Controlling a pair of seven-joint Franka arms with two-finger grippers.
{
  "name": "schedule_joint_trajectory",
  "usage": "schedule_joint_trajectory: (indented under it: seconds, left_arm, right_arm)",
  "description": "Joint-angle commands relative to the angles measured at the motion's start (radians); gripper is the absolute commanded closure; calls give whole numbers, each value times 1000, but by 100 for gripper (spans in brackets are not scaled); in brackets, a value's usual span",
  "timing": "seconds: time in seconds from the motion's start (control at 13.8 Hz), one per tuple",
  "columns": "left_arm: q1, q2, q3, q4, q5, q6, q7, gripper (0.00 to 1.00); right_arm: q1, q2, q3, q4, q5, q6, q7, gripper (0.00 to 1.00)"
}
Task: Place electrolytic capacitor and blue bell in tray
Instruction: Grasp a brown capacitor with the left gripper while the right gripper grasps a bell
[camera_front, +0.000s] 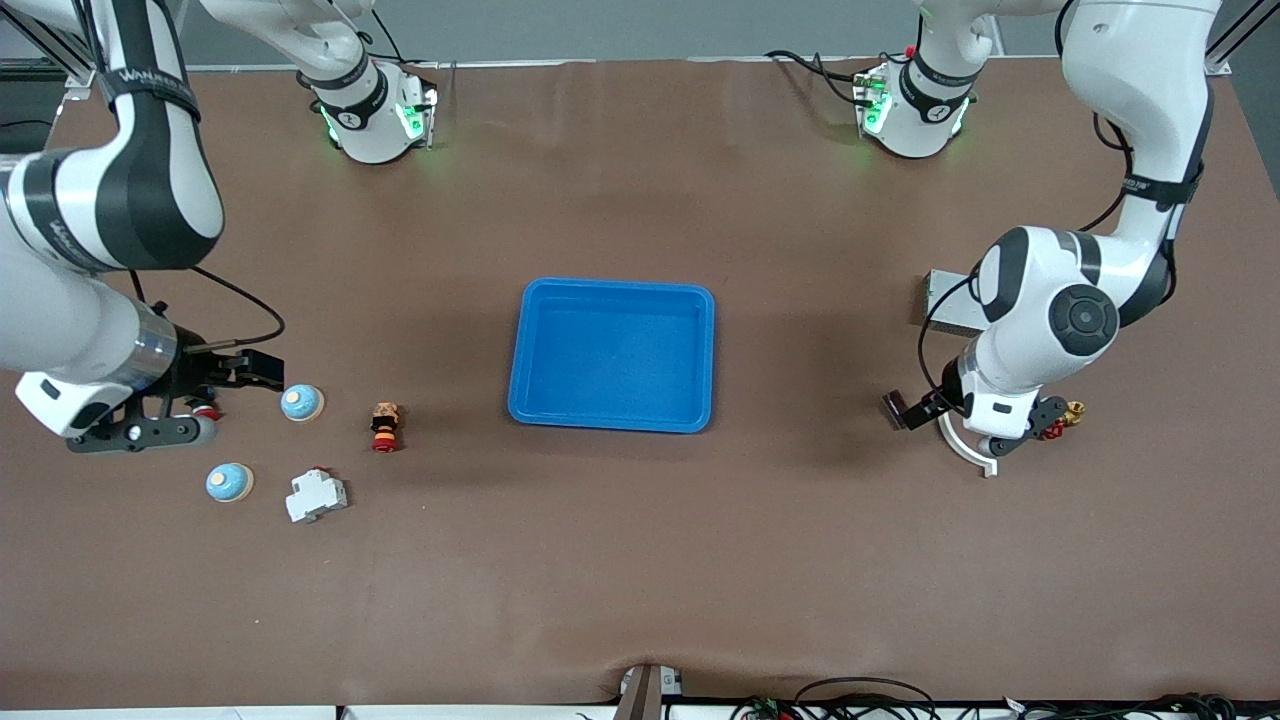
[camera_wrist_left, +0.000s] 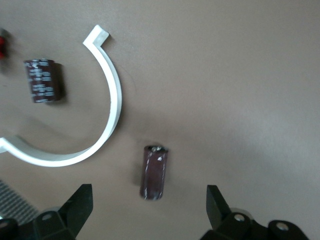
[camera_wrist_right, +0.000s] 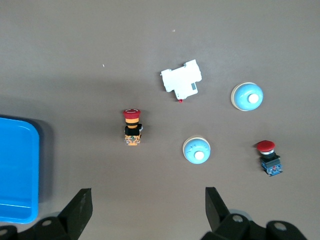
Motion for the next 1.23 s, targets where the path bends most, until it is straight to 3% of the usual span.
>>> schedule_joint_trajectory:
  seconds: [0.0, 0.14, 0.29, 0.51, 0.65, 0.72, 1.01, 1.16]
  left_arm:
    - [-1, 59, -2, -11, -14, 113, -64, 0]
    - [-5, 79, -3, -14, -12, 119, -116, 8]
    - [-5, 100, -3, -16, -12, 119, -125, 23]
    - [-14, 125, -3, -25, -12, 128, -130, 55]
    - [-13, 130, -3, -26, -12, 139, -133, 89]
    - [-13, 128, -3, -26, -12, 139, -137, 100]
    - [-53, 99, -24, -19, -16, 130, -243, 100]
    - [-59, 93, -99, 13, -16, 127, -381, 100]
  right_arm:
    - [-8, 88, -7, 5, 11, 90, 3, 0]
    - [-28, 141, -8, 5, 2, 153, -8, 0]
    - [-39, 180, -13, 5, -42, 189, -87, 0]
    - [-111, 213, -11, 4, -95, 213, -212, 0]
    - [-146, 225, -11, -33, -89, 245, -267, 0]
    - [-152, 222, -10, -74, -84, 285, -267, 0]
    - [-176, 185, -7, -269, -20, 452, -257, 0]
    - [-163, 162, -5, -323, 23, 453, -241, 0]
